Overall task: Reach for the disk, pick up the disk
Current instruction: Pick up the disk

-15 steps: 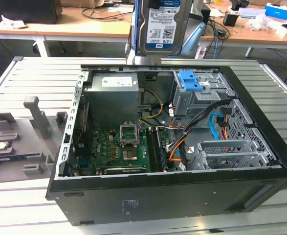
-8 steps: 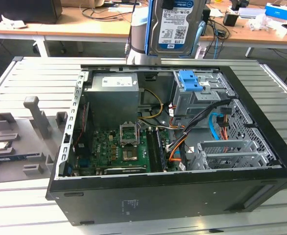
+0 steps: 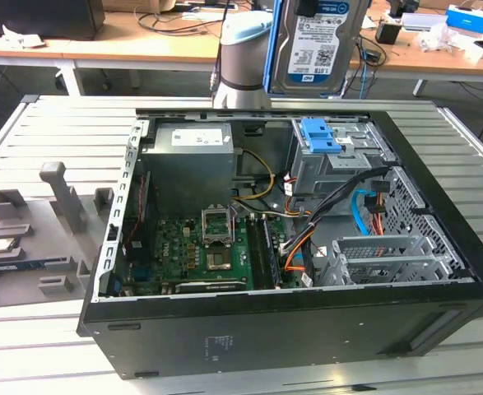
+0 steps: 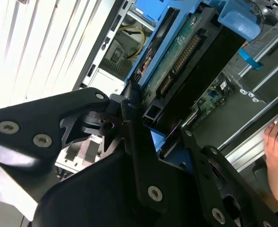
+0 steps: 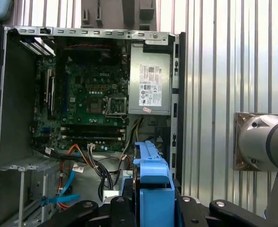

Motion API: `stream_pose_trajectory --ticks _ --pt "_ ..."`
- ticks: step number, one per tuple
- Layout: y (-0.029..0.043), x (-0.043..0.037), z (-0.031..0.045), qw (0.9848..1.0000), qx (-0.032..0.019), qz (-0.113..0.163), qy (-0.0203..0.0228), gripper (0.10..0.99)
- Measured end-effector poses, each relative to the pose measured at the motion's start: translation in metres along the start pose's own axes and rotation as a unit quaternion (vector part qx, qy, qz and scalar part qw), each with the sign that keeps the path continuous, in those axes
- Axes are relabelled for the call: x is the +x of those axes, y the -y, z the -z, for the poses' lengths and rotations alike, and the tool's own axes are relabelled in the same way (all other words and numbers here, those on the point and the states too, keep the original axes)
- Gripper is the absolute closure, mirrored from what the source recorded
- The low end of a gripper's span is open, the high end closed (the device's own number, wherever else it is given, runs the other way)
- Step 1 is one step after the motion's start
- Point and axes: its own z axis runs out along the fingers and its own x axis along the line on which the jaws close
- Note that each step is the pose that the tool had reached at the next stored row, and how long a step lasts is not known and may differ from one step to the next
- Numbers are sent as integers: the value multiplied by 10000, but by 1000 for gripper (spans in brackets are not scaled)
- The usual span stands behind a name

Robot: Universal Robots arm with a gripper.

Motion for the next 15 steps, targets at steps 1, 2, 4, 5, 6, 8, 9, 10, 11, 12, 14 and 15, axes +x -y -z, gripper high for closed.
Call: stream_pose_trajectory --ticks 1,2,4,5,6,8,9,10,11,12,14,15 --pt "58 2 4 10000 -2 0 0 722" --pt "83 3 5 10000 -3 0 0 722" --pt "132 4 8 10000 -4 0 0 722" --pt "135 4 8 10000 -4 0 0 722" --pt "137 4 8 10000 -4 0 0 722" --pt "141 5 8 10000 -4 0 1 722" --pt "141 14 9 10000 -4 0 0 722" --pt "141 26 9 10000 -4 0 0 722" --pt "140 49 9 10000 -4 0 0 722" --pt "138 89 9 10000 -4 0 0 722" --pt "137 138 9 10000 -4 0 0 722" --pt "135 182 9 10000 -4 0 0 722"
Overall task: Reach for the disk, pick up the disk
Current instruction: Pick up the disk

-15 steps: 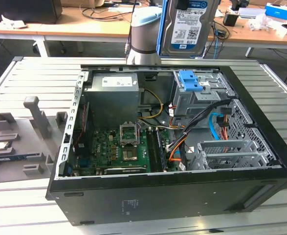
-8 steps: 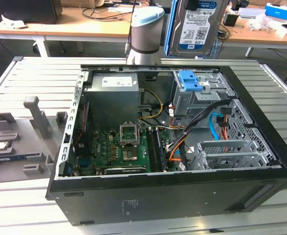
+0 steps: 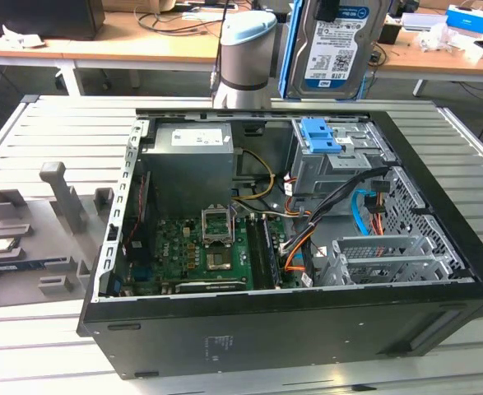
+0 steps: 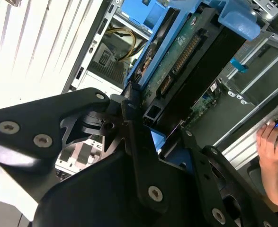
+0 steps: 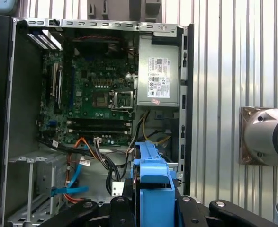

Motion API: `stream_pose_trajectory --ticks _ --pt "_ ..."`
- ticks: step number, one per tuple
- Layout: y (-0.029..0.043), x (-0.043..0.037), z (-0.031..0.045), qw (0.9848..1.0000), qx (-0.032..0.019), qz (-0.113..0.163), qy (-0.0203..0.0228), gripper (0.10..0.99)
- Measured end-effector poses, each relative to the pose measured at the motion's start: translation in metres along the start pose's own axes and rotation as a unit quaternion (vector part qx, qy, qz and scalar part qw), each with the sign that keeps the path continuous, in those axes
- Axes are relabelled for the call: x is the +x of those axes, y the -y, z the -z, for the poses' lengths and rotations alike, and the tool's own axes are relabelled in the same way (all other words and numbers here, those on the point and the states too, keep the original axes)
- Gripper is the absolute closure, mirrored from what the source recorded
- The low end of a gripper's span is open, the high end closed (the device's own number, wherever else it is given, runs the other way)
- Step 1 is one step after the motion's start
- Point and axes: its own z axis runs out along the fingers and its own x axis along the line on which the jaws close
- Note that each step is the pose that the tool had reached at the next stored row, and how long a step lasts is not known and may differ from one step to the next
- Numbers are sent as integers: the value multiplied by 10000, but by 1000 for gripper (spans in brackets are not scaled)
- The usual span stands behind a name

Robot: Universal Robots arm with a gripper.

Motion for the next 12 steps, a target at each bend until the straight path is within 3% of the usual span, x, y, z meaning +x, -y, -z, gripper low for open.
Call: stream_pose_trajectory --ticks 2,12 --pt "-3 78 0 10000 0 0 0 722" --pt "-11 296 1 10000 0 0 0 722"
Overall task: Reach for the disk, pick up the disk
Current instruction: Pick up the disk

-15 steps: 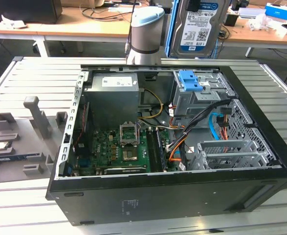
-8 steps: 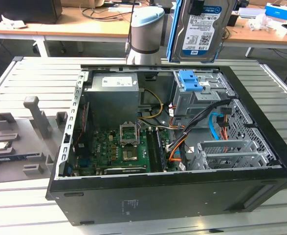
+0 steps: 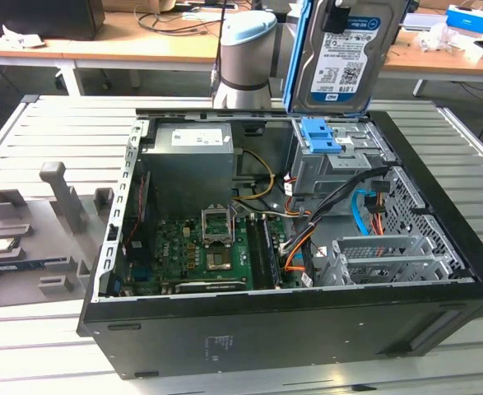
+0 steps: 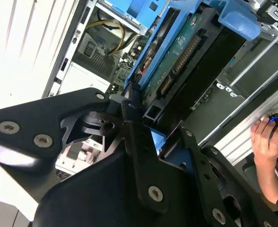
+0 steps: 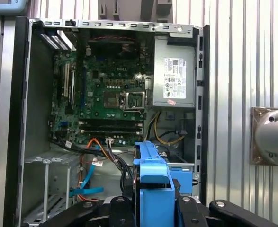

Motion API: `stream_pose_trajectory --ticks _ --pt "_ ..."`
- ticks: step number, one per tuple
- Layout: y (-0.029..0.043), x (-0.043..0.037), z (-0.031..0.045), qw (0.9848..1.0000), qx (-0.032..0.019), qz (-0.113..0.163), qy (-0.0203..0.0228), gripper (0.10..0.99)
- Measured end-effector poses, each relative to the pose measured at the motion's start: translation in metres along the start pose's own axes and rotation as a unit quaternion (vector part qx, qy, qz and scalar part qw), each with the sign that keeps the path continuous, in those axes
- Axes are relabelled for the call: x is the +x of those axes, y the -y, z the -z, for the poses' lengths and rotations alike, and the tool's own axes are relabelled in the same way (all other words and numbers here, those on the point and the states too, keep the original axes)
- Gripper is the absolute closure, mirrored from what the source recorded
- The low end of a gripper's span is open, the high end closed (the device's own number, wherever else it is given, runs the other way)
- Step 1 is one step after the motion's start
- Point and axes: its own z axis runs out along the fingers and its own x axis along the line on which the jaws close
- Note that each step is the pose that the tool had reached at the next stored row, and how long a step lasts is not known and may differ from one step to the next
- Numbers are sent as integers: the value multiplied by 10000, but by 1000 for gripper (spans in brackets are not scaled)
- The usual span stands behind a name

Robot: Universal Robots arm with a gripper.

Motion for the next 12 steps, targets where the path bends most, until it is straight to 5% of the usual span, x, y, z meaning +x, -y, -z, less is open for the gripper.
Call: stream_pose_trajectory --ticks 12 --pt "-11 285 1 10000 0 0 0 722"
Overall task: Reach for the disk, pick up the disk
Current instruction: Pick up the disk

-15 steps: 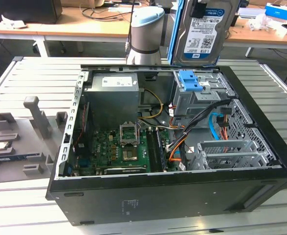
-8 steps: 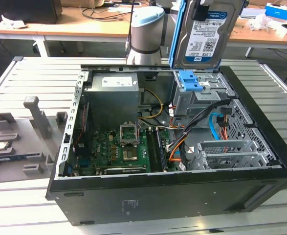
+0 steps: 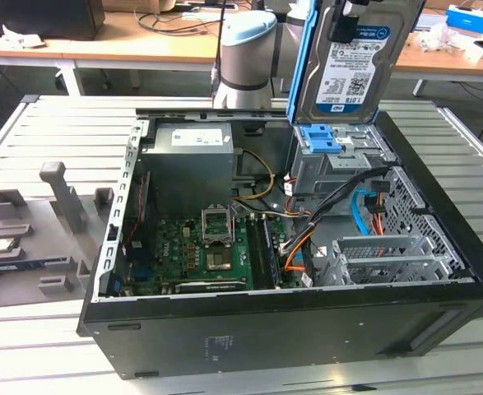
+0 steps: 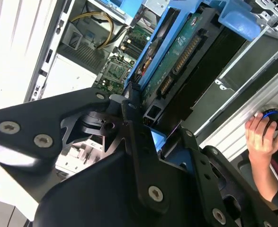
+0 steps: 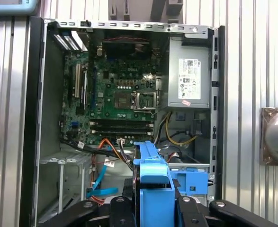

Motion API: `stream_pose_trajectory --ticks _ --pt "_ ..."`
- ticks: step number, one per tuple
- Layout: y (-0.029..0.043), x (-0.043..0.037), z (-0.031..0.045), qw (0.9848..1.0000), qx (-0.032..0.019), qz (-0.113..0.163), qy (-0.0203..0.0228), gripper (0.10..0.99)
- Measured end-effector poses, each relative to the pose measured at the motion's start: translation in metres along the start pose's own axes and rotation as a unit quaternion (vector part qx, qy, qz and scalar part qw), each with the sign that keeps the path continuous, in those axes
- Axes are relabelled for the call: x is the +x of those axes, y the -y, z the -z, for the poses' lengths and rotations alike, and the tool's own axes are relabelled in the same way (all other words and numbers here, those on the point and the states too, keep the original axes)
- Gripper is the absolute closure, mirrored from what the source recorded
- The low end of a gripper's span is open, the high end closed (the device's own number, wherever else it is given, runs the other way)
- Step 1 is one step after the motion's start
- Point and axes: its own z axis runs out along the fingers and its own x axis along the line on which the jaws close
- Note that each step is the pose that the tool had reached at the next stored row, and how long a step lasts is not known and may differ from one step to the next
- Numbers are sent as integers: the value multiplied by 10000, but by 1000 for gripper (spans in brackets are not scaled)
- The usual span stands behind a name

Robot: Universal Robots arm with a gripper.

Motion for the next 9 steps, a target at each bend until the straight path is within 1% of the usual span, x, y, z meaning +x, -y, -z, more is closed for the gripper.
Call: stream_pose_trajectory --ticks 5,9 --pt "-5 148 0 10000 0 0 0 722" --pt "-8 224 0 10000 0 0 0 722"
